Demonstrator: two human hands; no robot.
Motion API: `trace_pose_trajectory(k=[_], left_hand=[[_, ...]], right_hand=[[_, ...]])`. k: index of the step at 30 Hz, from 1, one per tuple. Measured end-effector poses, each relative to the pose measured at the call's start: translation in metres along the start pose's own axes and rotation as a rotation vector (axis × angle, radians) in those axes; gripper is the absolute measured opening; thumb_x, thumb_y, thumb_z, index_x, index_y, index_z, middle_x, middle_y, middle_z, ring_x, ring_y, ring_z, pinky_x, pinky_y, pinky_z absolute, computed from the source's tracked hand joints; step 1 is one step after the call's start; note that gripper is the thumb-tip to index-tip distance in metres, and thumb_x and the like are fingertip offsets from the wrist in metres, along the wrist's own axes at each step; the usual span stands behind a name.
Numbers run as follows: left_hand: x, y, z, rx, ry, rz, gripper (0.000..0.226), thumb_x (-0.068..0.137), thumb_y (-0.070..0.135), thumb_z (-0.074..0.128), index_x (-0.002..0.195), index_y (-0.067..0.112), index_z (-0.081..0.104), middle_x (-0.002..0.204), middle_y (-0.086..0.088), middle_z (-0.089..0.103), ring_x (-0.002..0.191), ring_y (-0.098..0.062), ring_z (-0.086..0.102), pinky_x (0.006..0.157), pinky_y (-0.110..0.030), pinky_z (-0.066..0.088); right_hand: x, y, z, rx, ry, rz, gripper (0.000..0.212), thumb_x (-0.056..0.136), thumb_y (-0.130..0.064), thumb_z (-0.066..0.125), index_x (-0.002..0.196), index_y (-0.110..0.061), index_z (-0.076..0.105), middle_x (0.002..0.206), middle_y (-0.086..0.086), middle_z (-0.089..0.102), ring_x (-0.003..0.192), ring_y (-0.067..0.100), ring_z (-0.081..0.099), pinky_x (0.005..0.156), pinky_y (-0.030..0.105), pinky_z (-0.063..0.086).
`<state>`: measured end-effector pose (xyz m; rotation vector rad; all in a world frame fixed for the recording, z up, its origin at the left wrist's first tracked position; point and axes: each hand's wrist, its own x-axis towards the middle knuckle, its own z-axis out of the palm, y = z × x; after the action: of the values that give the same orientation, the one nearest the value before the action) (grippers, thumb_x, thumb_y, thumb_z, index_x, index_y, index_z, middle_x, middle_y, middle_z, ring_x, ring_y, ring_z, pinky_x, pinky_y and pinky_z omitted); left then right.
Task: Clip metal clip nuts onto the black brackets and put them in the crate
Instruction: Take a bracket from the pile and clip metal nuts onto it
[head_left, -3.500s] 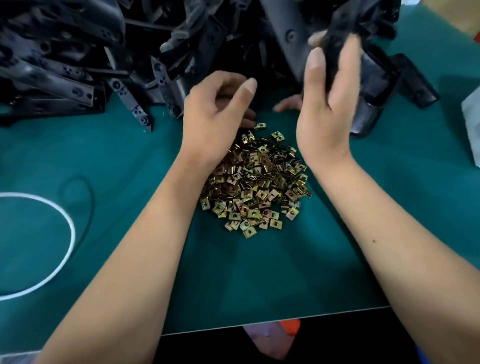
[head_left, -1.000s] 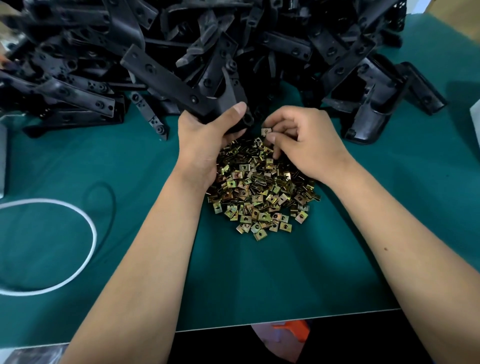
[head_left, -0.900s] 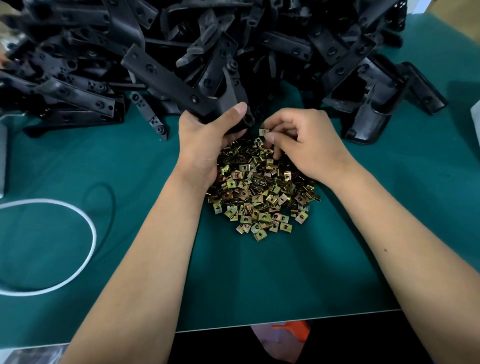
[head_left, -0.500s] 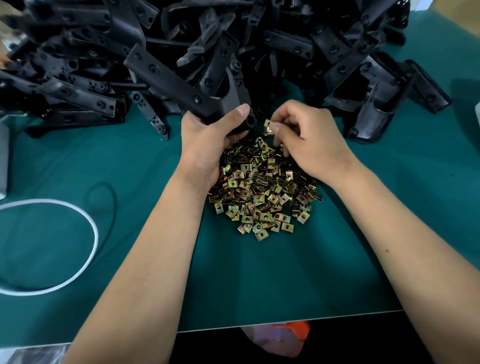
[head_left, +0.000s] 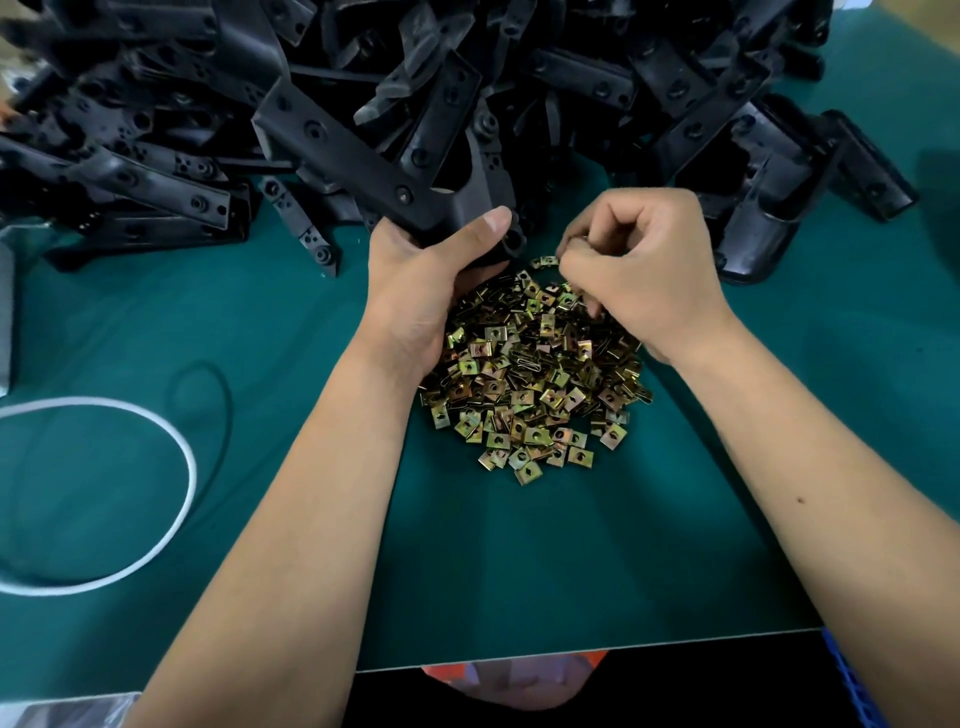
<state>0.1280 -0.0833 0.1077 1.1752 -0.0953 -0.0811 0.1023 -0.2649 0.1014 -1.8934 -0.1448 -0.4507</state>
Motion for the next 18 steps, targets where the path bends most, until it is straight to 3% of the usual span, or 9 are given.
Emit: trace_pose_trajectory(k=[2,6,11,14,18], left_hand=[[0.0003,-0.0003,-0.0001,0.007,-0.018,0.006,0.041,0.088,-0.003,0.075,0.126,-0.008,0.059,0.115,-0.021,0.072,0.102,-0.031,0.074,0.079,-0.035,0.06],[-0.0004,-0.0001,-0.0025,0.026,-0.06,0.017,0.041,0.09,-0.001,0.074,0.127,-0.01,0.059,0.117,-0.023,0.071,0.102,-0.032,0.073,0.083,-0.038,0.059],[-0.0014,-0.0004,-0.0048,0.006,-0.089,0.0,0.041,0.091,-0.001,0.072,0.129,-0.008,0.058,0.123,-0.025,0.07,0.106,-0.033,0.072,0.084,-0.042,0.06],[-0.0005,-0.0013,-0.0054,0.009,-0.11,0.003,0.036,0.091,-0.001,0.071,0.126,-0.005,0.061,0.119,-0.021,0.072,0.106,-0.033,0.072,0.086,-0.043,0.059],[0.0002,-0.0025,-0.0045,0.011,-0.112,-0.009,0.032,0.092,-0.003,0.069,0.123,-0.007,0.062,0.116,-0.022,0.073,0.104,-0.034,0.073,0.085,-0.042,0.059]], right_hand=[[-0.0012,-0.0004,0.0018,0.167,-0.018,0.029,0.024,0.081,0.005,0.071,0.068,0.005,0.051,0.073,0.015,0.071,0.055,0.028,0.07,0.048,0.032,0.051],[-0.0025,-0.0064,0.0036,0.382,-0.049,0.059,0.021,0.088,0.003,0.076,0.101,0.002,0.059,0.079,0.018,0.074,0.065,0.034,0.075,0.056,0.031,0.059],[-0.0018,-0.0065,0.0058,0.417,-0.049,0.084,0.014,0.091,0.005,0.073,0.104,0.001,0.074,0.081,0.01,0.075,0.07,0.027,0.076,0.06,0.027,0.06],[-0.0021,-0.0053,0.0063,0.399,-0.059,0.106,0.021,0.092,0.005,0.071,0.113,0.001,0.071,0.08,0.008,0.075,0.069,0.027,0.075,0.058,0.027,0.059],[-0.0017,-0.0047,0.0047,0.391,-0.053,0.095,0.017,0.092,0.004,0.071,0.108,-0.003,0.073,0.083,0.011,0.076,0.068,0.026,0.074,0.055,0.027,0.058]])
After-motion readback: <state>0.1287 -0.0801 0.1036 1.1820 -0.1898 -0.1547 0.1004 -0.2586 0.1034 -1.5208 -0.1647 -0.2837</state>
